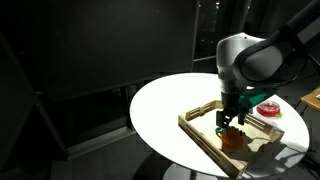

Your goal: Remove the green ring from the crate and put it on the right side of the table

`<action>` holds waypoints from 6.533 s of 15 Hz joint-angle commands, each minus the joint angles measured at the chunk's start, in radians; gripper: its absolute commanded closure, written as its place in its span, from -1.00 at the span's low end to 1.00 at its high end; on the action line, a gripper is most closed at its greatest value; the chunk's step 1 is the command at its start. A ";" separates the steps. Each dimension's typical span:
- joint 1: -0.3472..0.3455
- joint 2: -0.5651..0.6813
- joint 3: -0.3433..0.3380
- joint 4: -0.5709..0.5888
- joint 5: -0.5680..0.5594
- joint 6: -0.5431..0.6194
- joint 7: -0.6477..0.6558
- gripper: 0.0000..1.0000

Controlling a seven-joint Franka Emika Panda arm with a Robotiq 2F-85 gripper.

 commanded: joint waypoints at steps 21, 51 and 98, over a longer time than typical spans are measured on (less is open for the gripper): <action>0.041 0.138 -0.052 0.140 -0.009 -0.009 0.014 -0.13; -0.109 -0.004 -0.222 0.204 -0.027 -0.039 0.062 0.16; -0.147 -0.261 -0.141 0.179 0.107 -0.449 -0.160 -1.00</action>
